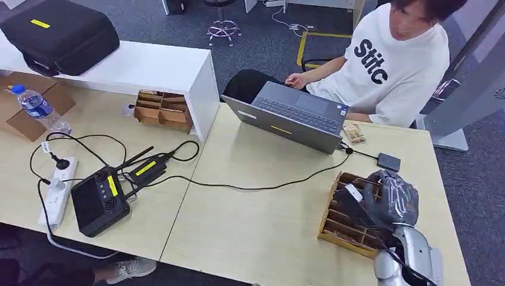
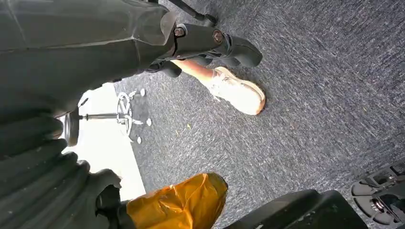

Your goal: Pass the card to the sensor for recognition and then transmit it.

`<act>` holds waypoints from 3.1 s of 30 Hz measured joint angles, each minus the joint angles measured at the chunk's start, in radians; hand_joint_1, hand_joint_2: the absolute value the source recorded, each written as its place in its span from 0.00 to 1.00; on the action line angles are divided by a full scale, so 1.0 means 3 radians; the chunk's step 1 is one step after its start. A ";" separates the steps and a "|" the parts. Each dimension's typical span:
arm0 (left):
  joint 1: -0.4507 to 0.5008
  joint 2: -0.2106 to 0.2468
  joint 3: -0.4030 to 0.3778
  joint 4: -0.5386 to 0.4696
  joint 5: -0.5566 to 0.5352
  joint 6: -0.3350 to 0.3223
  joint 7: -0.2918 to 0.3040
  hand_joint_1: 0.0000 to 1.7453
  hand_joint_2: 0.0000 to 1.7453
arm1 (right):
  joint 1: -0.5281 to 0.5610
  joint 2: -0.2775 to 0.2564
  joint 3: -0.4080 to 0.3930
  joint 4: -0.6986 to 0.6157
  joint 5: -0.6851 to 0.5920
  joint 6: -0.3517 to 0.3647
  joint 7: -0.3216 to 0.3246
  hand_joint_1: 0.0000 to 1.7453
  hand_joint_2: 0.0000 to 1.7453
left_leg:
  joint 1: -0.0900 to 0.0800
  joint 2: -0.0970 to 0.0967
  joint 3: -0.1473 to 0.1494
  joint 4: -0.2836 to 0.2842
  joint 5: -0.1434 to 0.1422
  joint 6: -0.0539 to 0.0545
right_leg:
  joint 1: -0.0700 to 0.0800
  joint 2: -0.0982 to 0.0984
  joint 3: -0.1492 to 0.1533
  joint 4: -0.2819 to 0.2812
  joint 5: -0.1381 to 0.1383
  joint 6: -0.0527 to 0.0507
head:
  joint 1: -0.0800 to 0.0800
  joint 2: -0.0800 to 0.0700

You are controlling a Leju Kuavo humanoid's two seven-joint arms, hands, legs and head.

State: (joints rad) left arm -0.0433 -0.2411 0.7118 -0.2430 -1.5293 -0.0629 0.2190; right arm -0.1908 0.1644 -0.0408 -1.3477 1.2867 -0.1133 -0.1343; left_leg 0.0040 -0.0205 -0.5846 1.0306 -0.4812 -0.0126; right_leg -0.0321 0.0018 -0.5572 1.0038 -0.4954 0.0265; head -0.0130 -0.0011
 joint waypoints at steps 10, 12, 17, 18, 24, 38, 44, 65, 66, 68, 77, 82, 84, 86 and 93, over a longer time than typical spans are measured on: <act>0.0000 0.0003 0.0000 0.0000 0.0000 -0.0001 0.0000 0.00 1.00 | -0.0004 -0.0001 -0.0005 0.0004 0.0003 0.0000 -0.0001 0.95 1.00 | 0.0000 0.0000 0.0000 0.0000 0.0000 0.0000 | 0.0000 0.0000 0.0000 0.0000 0.0000 0.0000 | 0.0000 0.0000; 0.0000 0.0004 0.0000 0.0000 0.0000 -0.0001 0.0000 0.00 1.00 | -0.0005 -0.0001 -0.0008 0.0004 0.0003 0.0000 -0.0001 0.97 1.00 | 0.0000 0.0000 0.0000 0.0000 0.0000 0.0000 | 0.0000 0.0000 0.0000 0.0000 0.0000 0.0000 | 0.0000 0.0000; 0.0000 0.0006 0.0000 0.0000 0.0000 -0.0003 0.0000 0.00 1.00 | -0.0005 -0.0001 -0.0011 0.0004 0.0001 -0.0001 -0.0011 1.00 1.00 | 0.0000 0.0000 0.0000 0.0000 0.0000 0.0000 | 0.0000 0.0000 0.0000 0.0000 0.0000 0.0000 | 0.0000 0.0000; 0.0000 0.0006 0.0000 0.0000 0.0000 -0.0003 0.0000 0.00 1.00 | -0.0005 -0.0001 -0.0011 0.0004 0.0001 -0.0001 -0.0011 1.00 1.00 | 0.0000 0.0001 0.0000 0.0000 0.0000 0.0000 | 0.0000 0.0000 0.0000 0.0000 0.0000 0.0000 | 0.0000 0.0000; 0.0000 0.0006 0.0000 0.0000 0.0000 -0.0004 0.0000 0.00 1.00 | -0.0005 -0.0001 -0.0015 0.0001 0.0001 -0.0011 -0.0018 1.00 1.00 | 0.0000 0.0001 0.0001 0.0000 0.0000 0.0000 | 0.0000 0.0000 0.0000 0.0000 0.0000 0.0000 | 0.0000 0.0000; 0.0000 0.0006 0.0000 0.0000 0.0000 -0.0005 0.0000 0.00 1.00 | -0.0006 -0.0001 -0.0005 -0.0248 0.0057 -0.0052 -0.0061 1.00 1.00 | 0.0000 0.0000 0.0000 0.0000 0.0000 0.0000 | 0.0000 0.0000 0.0000 0.0000 0.0000 0.0000 | 0.0000 0.0000; 0.0000 0.0008 0.0001 0.0000 0.0000 -0.0006 0.0005 0.00 1.00 | -0.0085 -0.0001 0.0074 -0.0641 0.0042 -0.0004 -0.0051 1.00 1.00 | 0.0000 0.0001 0.0000 0.0000 0.0000 0.0000 | 0.0000 0.0000 0.0000 0.0000 0.0000 0.0000 | 0.0000 0.0000; -0.0001 0.0018 -0.0038 0.0000 0.0000 -0.0033 0.0006 0.00 1.00 | -0.0627 -0.0006 0.0229 -0.0410 0.0179 0.0323 0.0289 1.00 1.00 | 0.0000 0.0001 0.0000 0.0000 0.0001 0.0000 | 0.0000 0.0001 0.0001 0.0001 0.0002 -0.0001 | 0.0001 0.0000; -0.0001 0.0018 -0.0042 0.0000 0.0000 -0.0033 0.0006 0.00 1.00 | -0.0657 -0.0006 0.0246 -0.0334 0.0210 0.0322 0.0300 1.00 1.00 | 0.0000 0.0000 0.0000 0.0000 0.0002 0.0001 | 0.0000 0.0000 0.0001 0.0001 0.0002 -0.0001 | 0.0001 0.0000; -0.0001 0.0018 -0.0055 0.0000 0.0000 -0.0036 0.0006 0.00 1.00 | -0.0691 -0.0006 0.0270 -0.0202 0.0247 0.0310 0.0303 1.00 1.00 | 0.0000 -0.0003 0.0000 0.0000 0.0002 0.0001 | 0.0000 -0.0002 0.0001 0.0001 0.0002 -0.0001 | 0.0000 0.0000; -0.0001 0.0019 -0.0061 0.0000 0.0000 -0.0038 0.0006 0.00 1.00 | -0.0705 -0.0006 0.0336 0.0044 0.0278 0.0298 0.0296 0.59 1.00 | 0.0000 -0.0004 -0.0004 0.0000 -0.0001 0.0000 | 0.0000 -0.0003 -0.0001 0.0000 -0.0002 0.0001 | 0.0000 0.0000; -0.0001 0.0023 -0.0061 0.0000 0.0000 -0.0041 0.0005 0.00 1.00 | -0.0699 -0.0006 0.0348 0.0093 0.0120 0.0314 0.0219 0.00 1.00 | 0.0000 -0.0003 -0.0004 0.0000 -0.0001 0.0000 | 0.0000 -0.0002 -0.0003 0.0000 -0.0001 0.0001 | 0.0001 0.0000; -0.0001 0.0027 -0.0061 0.0000 0.0000 -0.0041 0.0005 0.00 1.00 | -0.0680 -0.0006 0.0308 0.0095 -0.0237 0.0345 0.0118 0.00 1.00 | 0.0000 -0.0003 -0.0004 0.0000 -0.0001 0.0000 | 0.0000 -0.0002 -0.0003 0.0000 -0.0001 0.0001 | 0.0000 0.0000; 0.0000 0.0029 -0.0061 0.0000 0.0000 -0.0041 0.0005 0.00 1.00 | -0.0664 -0.0008 0.0259 0.0095 -0.0346 0.0362 0.0075 0.00 1.00 | 0.0000 -0.0002 -0.0004 0.0000 0.0000 0.0000 | 0.0000 -0.0002 -0.0003 0.0000 -0.0001 0.0001 | 0.0000 0.0000; 0.0000 0.0033 -0.0061 0.0000 0.0000 -0.0043 0.0005 0.00 1.00 | -0.0637 -0.0013 0.0198 0.0095 -0.0381 0.0369 0.0050 0.00 1.00 | 0.0000 0.0001 -0.0003 0.0001 0.0000 0.0000 | 0.0000 0.0001 -0.0003 0.0000 0.0000 0.0000 | 0.0000 0.0000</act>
State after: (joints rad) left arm -0.0433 -0.2312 0.6935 -0.2430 -1.5293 -0.0759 0.2205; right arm -0.3819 0.1606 0.0187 -1.3191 1.1723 -0.0027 -0.1194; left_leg 0.0039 -0.0203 -0.5855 1.0308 -0.4813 -0.0126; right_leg -0.0320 0.0020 -0.5582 1.0038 -0.4955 0.0265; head -0.0130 -0.0011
